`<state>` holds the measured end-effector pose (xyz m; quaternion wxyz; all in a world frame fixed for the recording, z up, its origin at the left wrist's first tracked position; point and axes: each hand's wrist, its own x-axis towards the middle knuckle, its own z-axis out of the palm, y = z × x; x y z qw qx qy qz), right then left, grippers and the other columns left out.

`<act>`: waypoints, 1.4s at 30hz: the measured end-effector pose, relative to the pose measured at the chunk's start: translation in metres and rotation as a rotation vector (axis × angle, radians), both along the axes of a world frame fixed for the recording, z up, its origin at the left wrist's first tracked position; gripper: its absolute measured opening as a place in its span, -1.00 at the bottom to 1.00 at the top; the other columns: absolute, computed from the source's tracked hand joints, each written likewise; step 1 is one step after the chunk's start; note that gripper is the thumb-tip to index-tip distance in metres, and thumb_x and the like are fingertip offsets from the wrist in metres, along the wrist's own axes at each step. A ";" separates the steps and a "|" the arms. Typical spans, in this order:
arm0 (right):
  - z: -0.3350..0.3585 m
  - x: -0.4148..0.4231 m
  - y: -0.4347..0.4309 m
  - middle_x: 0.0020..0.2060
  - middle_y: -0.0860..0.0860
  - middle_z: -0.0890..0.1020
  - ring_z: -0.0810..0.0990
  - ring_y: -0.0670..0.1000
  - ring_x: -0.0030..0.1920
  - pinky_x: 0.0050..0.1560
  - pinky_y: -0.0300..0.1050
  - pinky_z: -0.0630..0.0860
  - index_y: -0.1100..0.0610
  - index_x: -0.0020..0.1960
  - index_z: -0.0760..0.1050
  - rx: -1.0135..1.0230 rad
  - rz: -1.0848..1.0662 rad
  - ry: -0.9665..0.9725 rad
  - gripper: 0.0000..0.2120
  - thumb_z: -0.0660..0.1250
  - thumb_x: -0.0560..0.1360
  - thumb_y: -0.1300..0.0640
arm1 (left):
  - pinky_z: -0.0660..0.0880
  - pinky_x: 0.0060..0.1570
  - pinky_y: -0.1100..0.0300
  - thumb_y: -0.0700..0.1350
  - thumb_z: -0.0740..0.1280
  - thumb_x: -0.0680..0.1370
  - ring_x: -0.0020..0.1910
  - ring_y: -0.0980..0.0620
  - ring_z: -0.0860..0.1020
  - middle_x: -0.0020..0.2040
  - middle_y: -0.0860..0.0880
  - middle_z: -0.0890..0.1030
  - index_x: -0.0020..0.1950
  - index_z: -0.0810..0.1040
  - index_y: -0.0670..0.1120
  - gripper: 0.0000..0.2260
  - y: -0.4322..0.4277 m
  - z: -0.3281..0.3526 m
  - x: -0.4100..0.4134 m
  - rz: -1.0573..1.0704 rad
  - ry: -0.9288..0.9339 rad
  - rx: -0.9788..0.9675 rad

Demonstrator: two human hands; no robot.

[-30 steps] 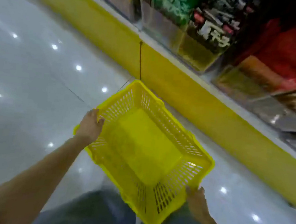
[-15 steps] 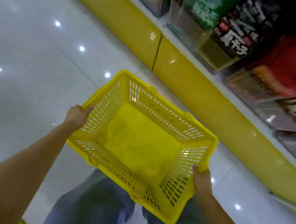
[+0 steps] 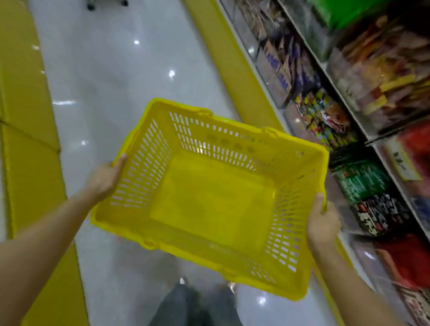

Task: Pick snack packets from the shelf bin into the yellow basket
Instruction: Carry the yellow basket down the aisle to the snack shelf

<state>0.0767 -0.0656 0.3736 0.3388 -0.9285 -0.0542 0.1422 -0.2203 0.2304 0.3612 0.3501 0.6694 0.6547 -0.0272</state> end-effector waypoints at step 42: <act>0.147 0.190 0.889 -0.32 0.19 0.43 0.37 0.08 -0.28 -0.29 -0.02 0.15 0.27 -0.28 0.35 0.151 0.489 -0.092 -0.54 0.00 0.63 -0.01 | 0.33 0.13 -0.10 0.05 0.04 0.64 0.16 -0.37 0.44 0.13 -0.45 0.49 0.09 0.52 -0.41 -0.48 0.717 0.132 0.087 0.424 -0.244 0.303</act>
